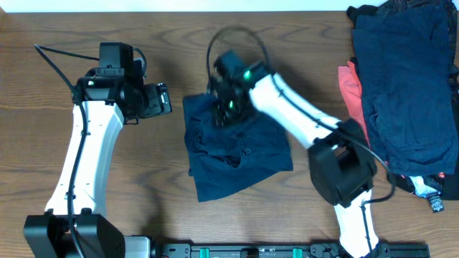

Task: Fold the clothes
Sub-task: 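Release the shorts and raise the right gripper away to the upper right, then grasp the folded shorts' left edge with the left gripper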

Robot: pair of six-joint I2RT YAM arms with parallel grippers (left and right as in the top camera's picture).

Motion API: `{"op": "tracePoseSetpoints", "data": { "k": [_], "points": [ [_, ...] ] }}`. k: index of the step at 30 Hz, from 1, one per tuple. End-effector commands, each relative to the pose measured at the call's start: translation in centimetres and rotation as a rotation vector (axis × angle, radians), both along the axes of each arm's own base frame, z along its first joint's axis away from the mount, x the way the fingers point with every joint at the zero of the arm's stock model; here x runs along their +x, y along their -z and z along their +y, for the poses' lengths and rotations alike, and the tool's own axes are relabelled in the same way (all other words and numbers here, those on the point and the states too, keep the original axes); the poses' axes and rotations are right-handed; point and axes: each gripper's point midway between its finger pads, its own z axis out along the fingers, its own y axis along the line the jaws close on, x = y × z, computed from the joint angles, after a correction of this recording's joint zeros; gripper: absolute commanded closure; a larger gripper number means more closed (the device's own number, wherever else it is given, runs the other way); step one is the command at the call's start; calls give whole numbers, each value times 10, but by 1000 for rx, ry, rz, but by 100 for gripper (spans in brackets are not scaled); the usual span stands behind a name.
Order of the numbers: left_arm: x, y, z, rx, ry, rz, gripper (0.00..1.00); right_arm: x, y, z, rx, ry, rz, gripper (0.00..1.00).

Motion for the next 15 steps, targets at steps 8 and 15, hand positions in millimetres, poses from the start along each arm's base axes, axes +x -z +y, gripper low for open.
{"op": "tracePoseSetpoints", "data": {
  "k": [8, 15],
  "points": [
    [-8, 6, -23, -98, 86, 47, 10, 69, -149, -108, 27, 256, -273, 3],
    [-21, 27, -55, -148, 262, 104, 4, 66, -124, -166, -80, 363, -163, 1]
  ]
}}
